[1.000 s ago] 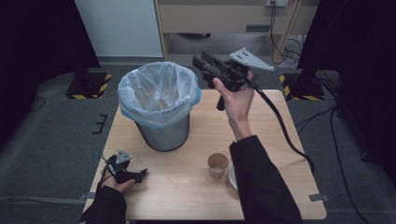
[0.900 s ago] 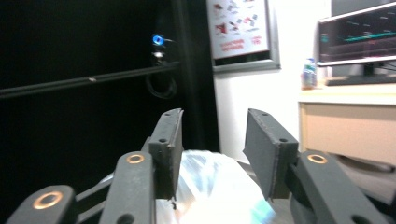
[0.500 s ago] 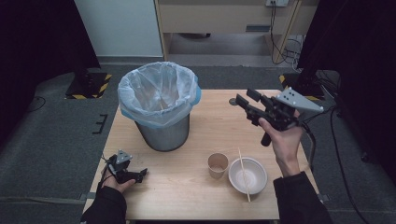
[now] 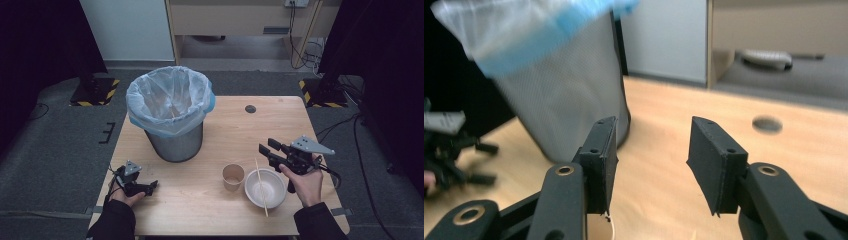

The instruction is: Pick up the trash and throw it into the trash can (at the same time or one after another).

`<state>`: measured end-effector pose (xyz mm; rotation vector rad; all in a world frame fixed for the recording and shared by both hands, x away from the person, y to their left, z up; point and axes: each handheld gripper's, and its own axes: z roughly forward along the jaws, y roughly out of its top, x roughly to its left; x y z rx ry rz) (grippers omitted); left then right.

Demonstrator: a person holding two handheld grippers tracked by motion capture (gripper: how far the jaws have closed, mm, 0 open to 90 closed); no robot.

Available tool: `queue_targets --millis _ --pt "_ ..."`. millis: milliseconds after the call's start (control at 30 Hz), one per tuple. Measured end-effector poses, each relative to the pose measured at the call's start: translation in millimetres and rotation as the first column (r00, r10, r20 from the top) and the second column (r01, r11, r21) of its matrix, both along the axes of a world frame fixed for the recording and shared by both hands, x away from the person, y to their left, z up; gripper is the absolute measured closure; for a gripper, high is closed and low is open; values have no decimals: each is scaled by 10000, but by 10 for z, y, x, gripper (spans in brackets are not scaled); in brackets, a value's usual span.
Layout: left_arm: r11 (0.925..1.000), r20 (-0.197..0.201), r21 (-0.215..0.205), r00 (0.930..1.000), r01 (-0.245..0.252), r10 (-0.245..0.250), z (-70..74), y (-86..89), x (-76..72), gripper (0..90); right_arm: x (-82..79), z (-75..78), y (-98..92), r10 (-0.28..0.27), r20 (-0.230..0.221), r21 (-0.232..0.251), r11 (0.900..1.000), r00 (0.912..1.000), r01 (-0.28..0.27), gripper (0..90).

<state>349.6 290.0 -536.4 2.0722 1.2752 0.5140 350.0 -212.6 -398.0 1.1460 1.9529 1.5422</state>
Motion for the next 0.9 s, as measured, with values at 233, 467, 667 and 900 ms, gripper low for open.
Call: queue_targets --millis 233,467,667,900 --pt "10000 -1 2 10000 1 -1 0 0 0 0 -132 -444 9 24 -981 -982 9951 9952 -121 544" --pt "10000 -3 1 10000 3 -3 0 0 0 0 -167 -670 38 -107 -1750 -1708 9851 9845 -196 572" --pt "10000 -4 0 10000 1 -1 0 0 0 0 -120 -817 46 -300 -2609 -2107 9772 9649 -266 603" --pt "10000 -2 -1 10000 0 0 0 0 0 0 -80 -906 54 -411 -3303 -2386 9702 9430 -413 642"
